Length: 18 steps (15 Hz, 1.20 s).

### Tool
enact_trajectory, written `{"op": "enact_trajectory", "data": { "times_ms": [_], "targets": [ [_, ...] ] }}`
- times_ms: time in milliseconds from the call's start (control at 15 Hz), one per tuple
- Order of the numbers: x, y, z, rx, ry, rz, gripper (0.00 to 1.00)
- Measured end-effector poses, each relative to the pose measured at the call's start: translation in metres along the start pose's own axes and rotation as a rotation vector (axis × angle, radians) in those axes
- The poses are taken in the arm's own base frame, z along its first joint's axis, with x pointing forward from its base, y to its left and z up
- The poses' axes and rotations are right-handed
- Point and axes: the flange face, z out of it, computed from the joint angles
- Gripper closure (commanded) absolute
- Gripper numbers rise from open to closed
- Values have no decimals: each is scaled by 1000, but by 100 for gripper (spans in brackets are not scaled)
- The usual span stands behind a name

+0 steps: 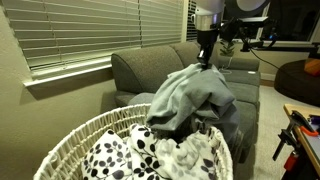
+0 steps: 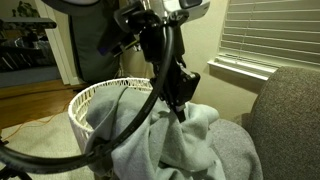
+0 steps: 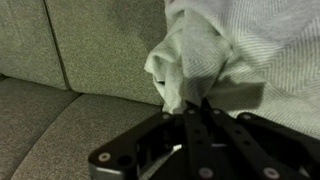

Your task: Put the green blanket in the basket on the couch

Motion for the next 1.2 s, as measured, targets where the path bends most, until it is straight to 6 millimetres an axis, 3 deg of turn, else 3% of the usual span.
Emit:
{"op": "enact_trajectory", "data": {
  "times_ms": [667,733,867,1200],
  "targets": [
    [-11,17,14,-47,-29,129,99],
    [-13,18,16,-50,-33,142,70],
    [-16,20,19,-52,-44,158,64],
    [-19,27,18,-65,-61,182,30]
  ]
}}
